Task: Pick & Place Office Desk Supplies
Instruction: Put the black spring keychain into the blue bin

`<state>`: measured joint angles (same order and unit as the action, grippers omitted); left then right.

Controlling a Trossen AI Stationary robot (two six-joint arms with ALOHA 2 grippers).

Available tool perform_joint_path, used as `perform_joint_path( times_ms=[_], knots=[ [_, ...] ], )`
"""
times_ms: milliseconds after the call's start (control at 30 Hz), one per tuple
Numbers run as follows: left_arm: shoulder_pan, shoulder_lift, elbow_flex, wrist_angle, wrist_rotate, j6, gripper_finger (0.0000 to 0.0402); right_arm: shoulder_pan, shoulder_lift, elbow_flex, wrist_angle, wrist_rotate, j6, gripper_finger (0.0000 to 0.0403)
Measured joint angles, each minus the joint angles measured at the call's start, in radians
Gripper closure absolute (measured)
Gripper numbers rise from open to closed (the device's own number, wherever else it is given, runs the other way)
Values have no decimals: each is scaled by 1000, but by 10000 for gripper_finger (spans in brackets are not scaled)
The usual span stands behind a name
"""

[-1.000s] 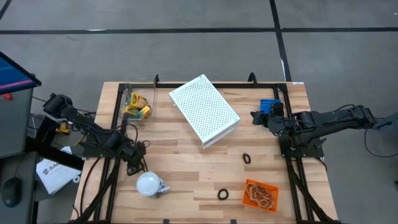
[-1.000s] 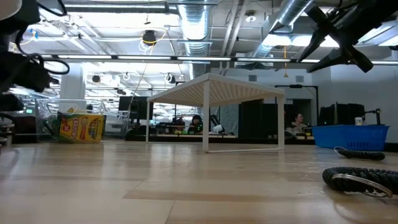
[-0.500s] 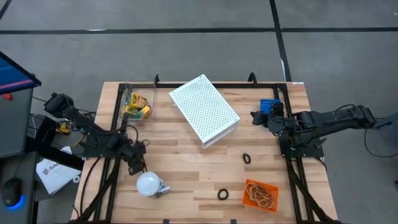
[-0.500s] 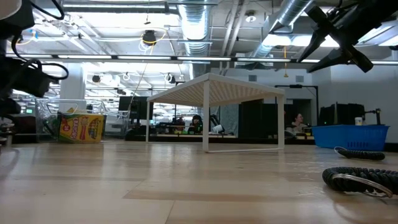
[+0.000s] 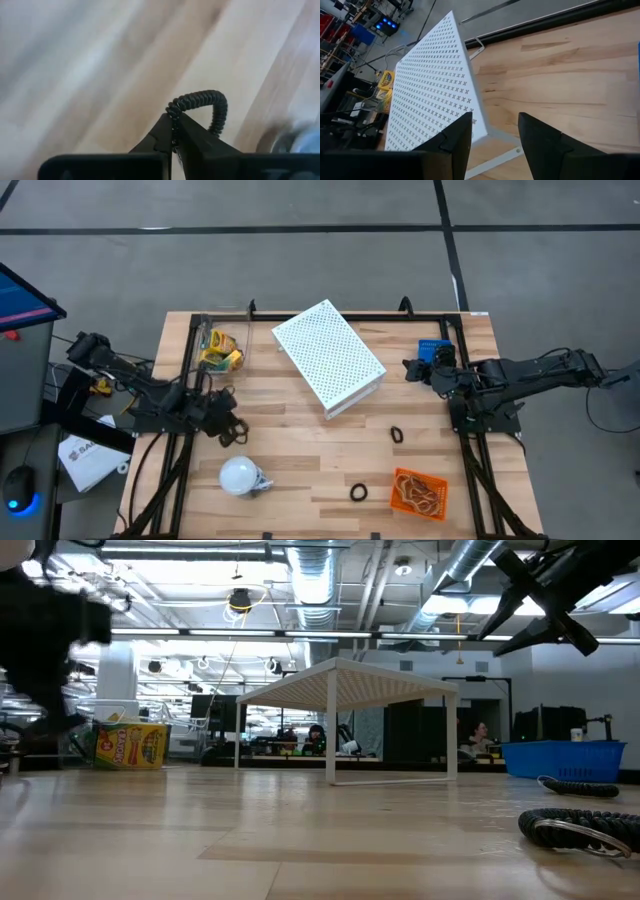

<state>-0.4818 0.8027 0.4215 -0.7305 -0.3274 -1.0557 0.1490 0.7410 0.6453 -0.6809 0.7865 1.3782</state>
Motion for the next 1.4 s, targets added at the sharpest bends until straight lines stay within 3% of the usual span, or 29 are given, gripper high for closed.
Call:
perform_joint_path(
  times_ms=[133,333,533,733,1000,1267,1400],
  knots=[
    [69,0,59,90,-120,86,397,0,0,0,49,-2,-35,246],
    [227,76,172,364,-155,379,397,0,0,0,273,-7,-246,246],
    [364,302,348,650,-134,629,398,2,7,0,528,-127,-507,246],
    [412,570,597,808,-94,751,398,5,23,0,660,-238,-651,246],
    [447,780,853,828,-113,819,398,73,67,1,822,-268,-823,233],
    [443,849,949,827,-112,836,398,105,118,0,857,-239,-821,170],
    [443,851,955,828,-110,815,398,90,156,0,902,-242,-835,157]
  ],
)
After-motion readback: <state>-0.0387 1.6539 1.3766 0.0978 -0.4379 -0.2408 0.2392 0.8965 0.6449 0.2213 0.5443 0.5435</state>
